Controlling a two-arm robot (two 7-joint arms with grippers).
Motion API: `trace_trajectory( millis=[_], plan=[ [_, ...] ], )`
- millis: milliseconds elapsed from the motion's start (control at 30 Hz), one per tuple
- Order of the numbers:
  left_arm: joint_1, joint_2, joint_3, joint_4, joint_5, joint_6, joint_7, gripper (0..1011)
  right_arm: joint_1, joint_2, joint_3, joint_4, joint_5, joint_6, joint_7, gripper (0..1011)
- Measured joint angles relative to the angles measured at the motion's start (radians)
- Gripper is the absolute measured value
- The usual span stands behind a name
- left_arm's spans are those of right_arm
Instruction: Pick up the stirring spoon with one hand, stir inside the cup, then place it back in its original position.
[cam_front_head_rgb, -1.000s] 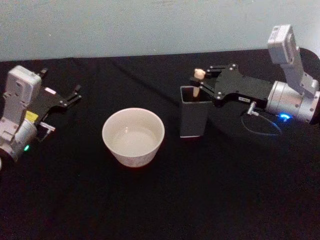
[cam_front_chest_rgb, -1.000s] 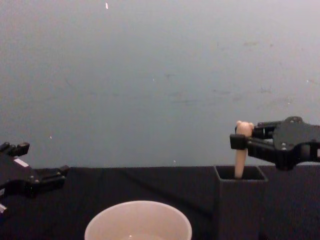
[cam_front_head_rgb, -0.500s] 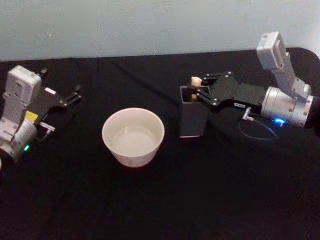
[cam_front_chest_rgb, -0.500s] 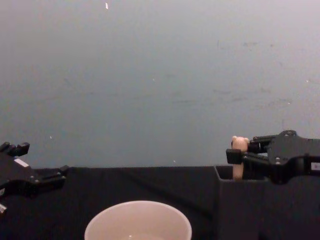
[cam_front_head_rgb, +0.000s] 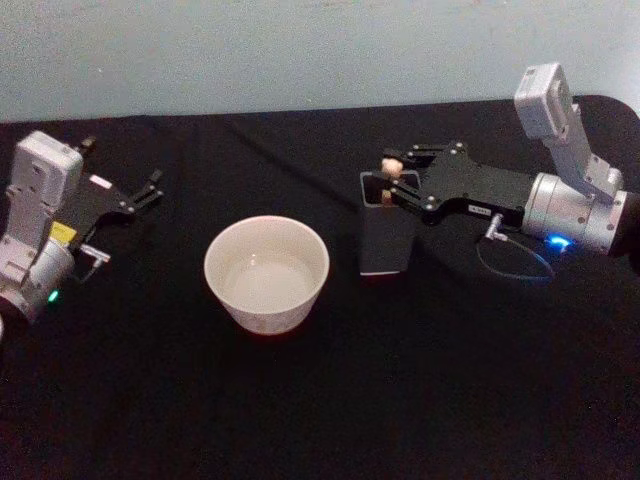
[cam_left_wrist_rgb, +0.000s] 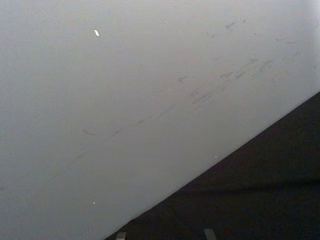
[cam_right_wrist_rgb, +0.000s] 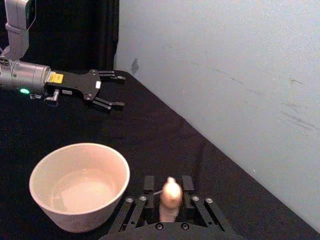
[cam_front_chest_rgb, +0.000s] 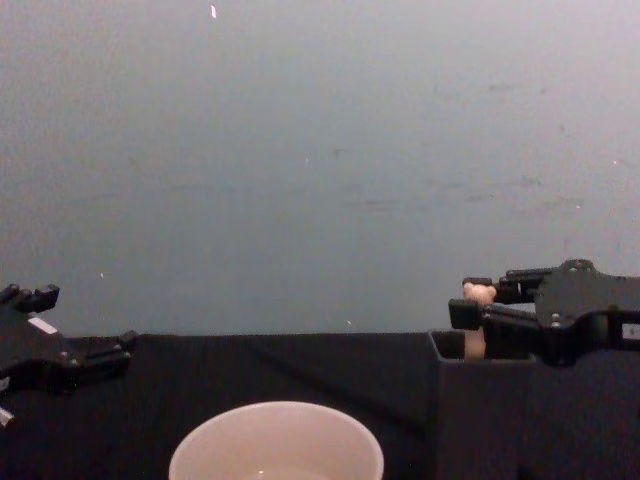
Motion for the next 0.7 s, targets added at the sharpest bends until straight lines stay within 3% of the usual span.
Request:
trace_trajectory(
  millis=[100,233,300,700],
  plan=[
    [0.000,0.000,0.000,0.000,0.000,0.000,0.000,1001,0.000,0.000,0.000,0.000,0.000,0.000,0.000,365],
    [0.000,0.000,0.000,0.000,0.000,0.000,0.000,1001,0.000,0.000,0.001,0.000,0.001,0.000,0.001,538],
    [0.000,0.000,0.000,0.000,0.000,0.000,0.000,1001,0.000,0.000,0.001,0.000,0.001,-0.001,0.000,564],
    [0.000,0.000,0.000,0.000,0.000,0.000,0.000,1001,0.000,0.000,0.001,0.000,0.002,-0.001,0.000,955]
  ],
)
